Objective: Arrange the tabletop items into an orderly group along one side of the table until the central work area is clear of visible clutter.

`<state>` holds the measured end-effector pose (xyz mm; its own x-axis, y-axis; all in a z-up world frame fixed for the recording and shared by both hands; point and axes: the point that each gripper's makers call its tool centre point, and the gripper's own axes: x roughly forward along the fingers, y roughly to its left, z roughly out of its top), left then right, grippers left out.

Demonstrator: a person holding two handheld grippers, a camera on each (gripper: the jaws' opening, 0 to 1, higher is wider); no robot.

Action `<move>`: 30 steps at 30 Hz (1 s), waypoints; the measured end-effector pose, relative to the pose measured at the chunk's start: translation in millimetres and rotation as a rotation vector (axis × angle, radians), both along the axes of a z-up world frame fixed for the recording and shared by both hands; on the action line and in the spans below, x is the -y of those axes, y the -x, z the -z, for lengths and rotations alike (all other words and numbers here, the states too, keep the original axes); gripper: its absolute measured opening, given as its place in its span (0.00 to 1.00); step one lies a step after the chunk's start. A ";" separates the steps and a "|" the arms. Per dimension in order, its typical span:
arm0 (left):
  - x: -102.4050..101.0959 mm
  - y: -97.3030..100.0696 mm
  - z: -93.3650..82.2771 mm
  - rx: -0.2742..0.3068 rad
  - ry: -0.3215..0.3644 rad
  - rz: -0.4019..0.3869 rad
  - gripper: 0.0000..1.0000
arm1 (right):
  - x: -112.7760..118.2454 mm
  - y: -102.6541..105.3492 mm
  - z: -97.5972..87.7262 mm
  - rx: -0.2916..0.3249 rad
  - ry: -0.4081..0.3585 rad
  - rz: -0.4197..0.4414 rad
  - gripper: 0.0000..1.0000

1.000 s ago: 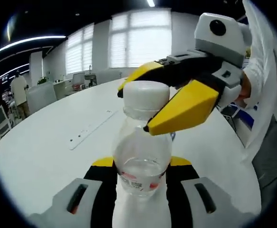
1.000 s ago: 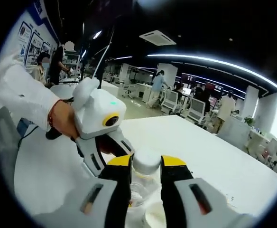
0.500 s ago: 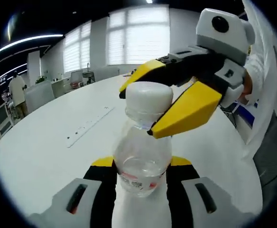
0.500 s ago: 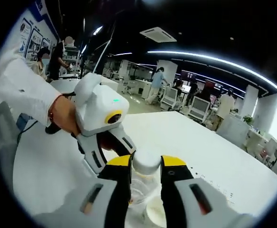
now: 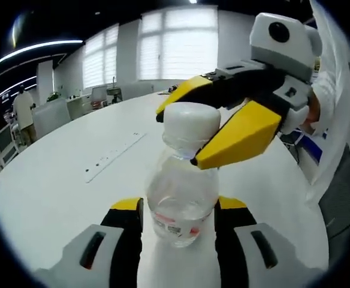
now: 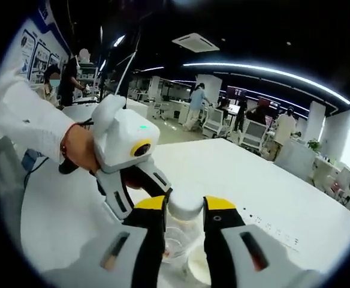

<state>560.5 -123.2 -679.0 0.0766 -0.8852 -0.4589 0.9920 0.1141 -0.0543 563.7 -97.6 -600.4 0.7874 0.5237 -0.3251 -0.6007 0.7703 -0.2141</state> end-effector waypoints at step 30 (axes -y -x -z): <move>-10.6 -0.2 -13.4 -0.078 -0.007 -0.097 0.67 | 28.0 4.2 -8.6 -0.038 -0.062 0.055 0.37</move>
